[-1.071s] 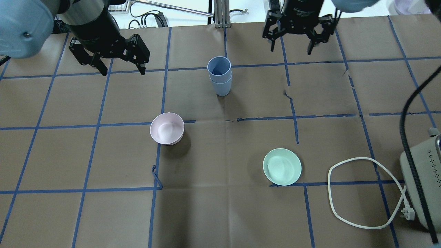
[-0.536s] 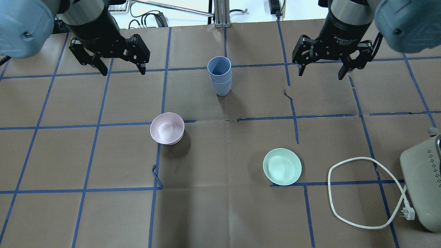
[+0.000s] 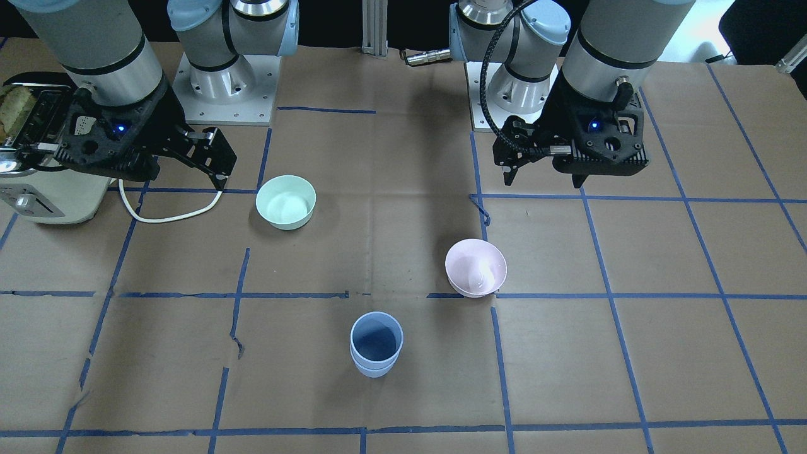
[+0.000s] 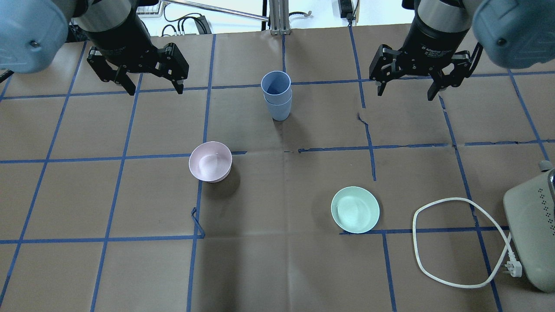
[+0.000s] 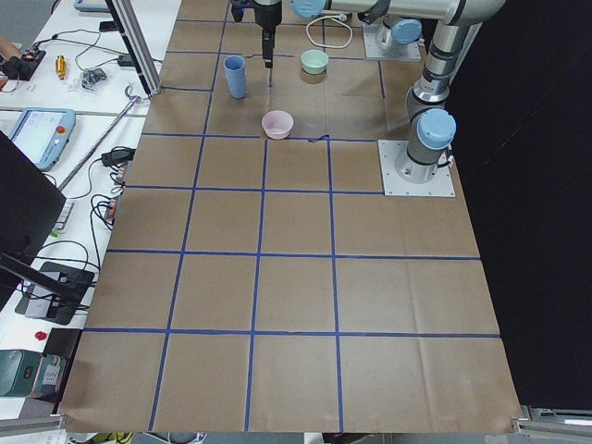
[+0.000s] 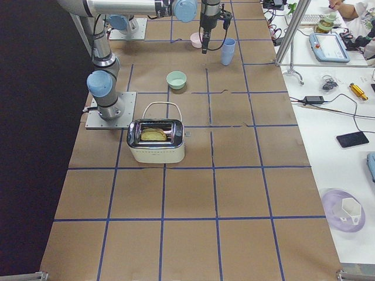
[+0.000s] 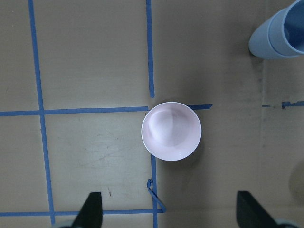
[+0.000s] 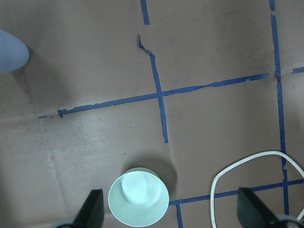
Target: Stack blue cups with both arms
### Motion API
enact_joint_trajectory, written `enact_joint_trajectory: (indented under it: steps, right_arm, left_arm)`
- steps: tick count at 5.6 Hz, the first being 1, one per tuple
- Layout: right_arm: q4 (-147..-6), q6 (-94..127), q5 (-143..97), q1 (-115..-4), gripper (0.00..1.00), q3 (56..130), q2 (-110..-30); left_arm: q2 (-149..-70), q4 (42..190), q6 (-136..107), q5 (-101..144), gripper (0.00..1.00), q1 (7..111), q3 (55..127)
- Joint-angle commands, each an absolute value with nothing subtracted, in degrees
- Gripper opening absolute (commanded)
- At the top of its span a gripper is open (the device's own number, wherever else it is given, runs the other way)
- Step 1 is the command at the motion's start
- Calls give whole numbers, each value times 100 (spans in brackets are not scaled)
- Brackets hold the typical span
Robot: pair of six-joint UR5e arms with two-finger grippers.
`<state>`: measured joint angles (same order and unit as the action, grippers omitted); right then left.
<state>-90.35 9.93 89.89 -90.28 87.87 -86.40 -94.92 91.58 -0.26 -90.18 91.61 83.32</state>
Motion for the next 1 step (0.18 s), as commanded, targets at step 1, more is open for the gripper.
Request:
enact_joint_trajectory:
  steps: [1]
  right_arm:
    - [-9044,993,8991,-9026,100,8798,-8640]
  left_arm:
    - [-9492,9158,-26,-9018,99,9167,8332]
